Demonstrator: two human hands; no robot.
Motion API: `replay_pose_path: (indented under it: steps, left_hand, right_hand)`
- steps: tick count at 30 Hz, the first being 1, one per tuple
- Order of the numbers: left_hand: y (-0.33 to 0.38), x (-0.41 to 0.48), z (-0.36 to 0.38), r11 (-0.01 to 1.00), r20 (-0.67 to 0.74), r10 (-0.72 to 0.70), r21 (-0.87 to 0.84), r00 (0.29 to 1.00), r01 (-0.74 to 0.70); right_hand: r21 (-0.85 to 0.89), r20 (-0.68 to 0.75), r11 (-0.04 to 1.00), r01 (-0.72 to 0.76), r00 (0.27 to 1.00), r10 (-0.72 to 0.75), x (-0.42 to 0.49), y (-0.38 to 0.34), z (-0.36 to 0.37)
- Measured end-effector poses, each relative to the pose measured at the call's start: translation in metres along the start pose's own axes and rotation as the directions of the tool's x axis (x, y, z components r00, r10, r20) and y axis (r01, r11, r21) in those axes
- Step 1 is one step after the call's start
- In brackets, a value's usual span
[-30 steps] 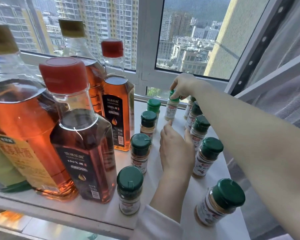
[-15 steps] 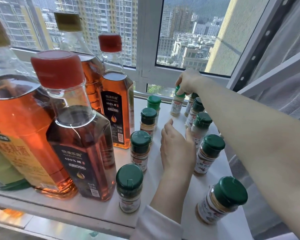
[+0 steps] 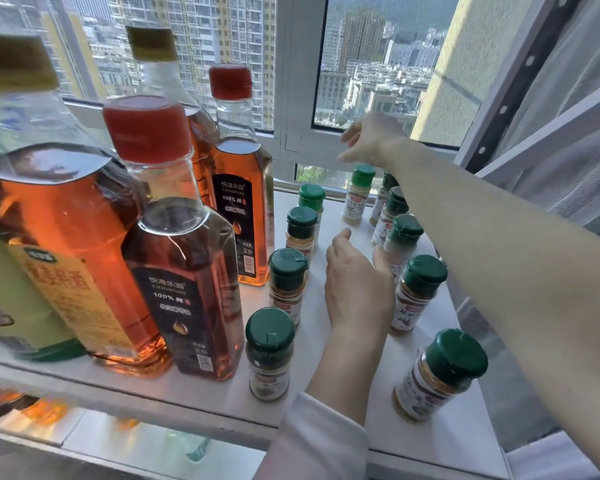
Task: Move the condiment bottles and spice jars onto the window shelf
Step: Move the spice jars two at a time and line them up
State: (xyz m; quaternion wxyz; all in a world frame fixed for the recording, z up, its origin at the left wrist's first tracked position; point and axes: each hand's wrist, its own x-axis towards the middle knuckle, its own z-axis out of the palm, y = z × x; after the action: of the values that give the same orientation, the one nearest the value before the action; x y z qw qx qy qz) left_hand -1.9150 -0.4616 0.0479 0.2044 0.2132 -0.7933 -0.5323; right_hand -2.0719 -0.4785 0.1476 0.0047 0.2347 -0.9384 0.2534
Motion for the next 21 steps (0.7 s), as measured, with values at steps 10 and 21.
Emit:
replay_pose_path:
  steps: [10, 21]
  left_hand:
    - [0.003, -0.013, -0.013, 0.999, -0.009, 0.034, -0.018, 0.999, -0.034]
    - [-0.003, -0.018, -0.013, 1.0, 0.017, 0.014, -0.023, 1.0, -0.014]
  right_hand:
    - [0.057, 0.433, 0.998, 0.021, 0.9, -0.044, -0.029, -0.032, 0.016]
    - [-0.035, 0.375, 0.999, -0.005, 0.927, 0.018, -0.031, -0.015, 0.004]
